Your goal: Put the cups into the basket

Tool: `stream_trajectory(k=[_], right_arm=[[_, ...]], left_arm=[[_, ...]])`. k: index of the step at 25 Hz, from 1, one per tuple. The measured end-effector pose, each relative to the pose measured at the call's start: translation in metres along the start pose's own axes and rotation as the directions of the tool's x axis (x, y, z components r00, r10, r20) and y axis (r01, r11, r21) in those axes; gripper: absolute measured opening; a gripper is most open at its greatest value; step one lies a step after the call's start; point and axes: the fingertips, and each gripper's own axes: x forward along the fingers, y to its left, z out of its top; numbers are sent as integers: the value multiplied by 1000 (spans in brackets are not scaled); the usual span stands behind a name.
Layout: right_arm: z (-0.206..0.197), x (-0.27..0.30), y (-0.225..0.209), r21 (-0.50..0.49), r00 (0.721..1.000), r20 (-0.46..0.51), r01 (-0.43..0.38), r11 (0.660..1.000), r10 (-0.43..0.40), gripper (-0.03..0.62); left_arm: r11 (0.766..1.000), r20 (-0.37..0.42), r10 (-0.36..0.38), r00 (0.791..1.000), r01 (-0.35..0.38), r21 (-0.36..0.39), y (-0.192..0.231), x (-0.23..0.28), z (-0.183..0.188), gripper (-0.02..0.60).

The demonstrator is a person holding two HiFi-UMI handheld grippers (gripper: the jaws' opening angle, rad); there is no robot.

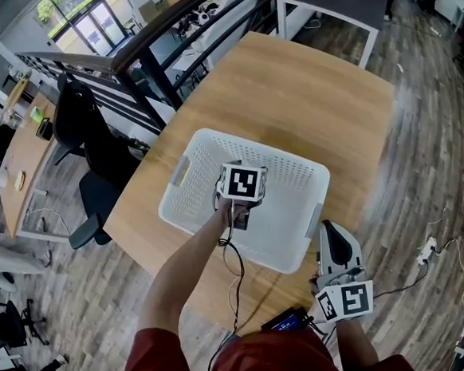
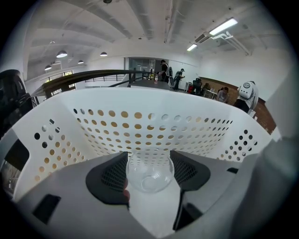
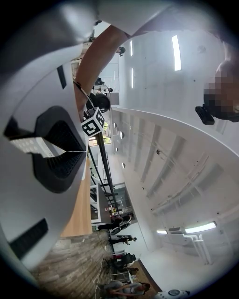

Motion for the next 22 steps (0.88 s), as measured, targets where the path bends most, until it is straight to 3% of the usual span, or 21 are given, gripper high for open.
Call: stream_trajectory(k=[15, 22], right_arm=[[-1, 1, 0, 4, 1000, 0, -1, 1000, 1, 11], [-1, 1, 1, 7, 1000, 2, -5, 1000, 4, 11]], left_arm=[[999, 10, 15, 1000, -15, -36, 8, 10, -3, 288], [1000, -1, 19, 1000, -19, -20, 6, 8, -5, 289]])
